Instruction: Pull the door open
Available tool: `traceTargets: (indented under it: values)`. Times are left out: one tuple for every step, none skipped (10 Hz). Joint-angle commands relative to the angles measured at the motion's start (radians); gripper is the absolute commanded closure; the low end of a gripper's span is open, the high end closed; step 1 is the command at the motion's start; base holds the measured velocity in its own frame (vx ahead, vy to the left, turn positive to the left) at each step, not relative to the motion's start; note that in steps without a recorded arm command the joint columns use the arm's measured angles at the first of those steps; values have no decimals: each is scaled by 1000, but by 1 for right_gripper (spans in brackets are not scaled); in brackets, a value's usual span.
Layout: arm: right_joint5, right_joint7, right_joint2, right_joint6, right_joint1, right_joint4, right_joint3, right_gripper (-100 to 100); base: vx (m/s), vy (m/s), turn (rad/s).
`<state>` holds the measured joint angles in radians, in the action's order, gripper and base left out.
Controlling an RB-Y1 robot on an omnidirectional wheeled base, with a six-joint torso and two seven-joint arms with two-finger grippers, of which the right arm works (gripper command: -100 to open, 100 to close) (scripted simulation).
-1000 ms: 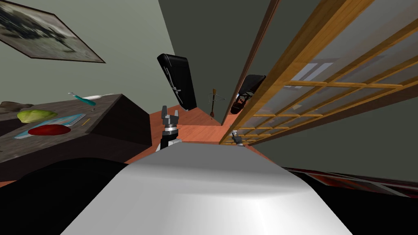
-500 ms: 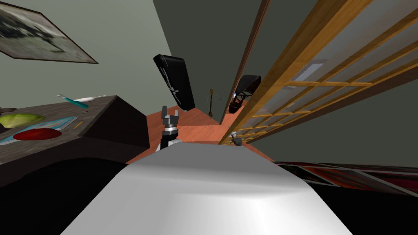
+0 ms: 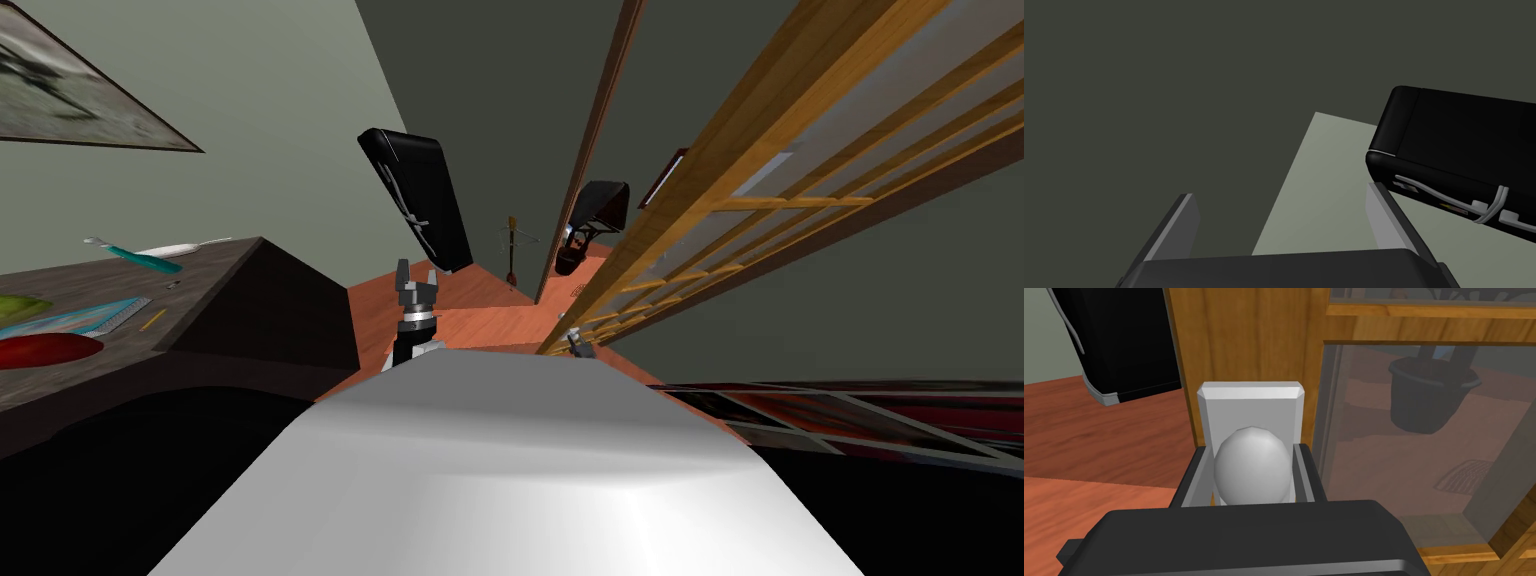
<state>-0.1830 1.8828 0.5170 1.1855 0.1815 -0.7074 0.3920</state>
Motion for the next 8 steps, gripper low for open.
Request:
traceTargets:
  values:
    - [11, 7, -7, 30, -4, 28, 16, 100, -14, -24, -20]
    - [20, 10, -1, 48, 5, 28, 25, 100, -14, -26, -24]
    - [28, 14, 6, 66, 14, 28, 34, 100, -33, -7, -19]
    - [28, 14, 6, 66, 14, 28, 34, 100, -13, -3, -6]
    - [36, 18, 12, 83, 23, 29, 43, 100, -14, -5, -1]
    - [43, 21, 18, 99, 31, 29, 51, 100, -26, -14, 20]
    - [50, 24, 24, 114, 38, 30, 58, 100, -38, -23, 40]
    - [57, 27, 29, 128, 45, 30, 65, 100, -45, -23, 29]
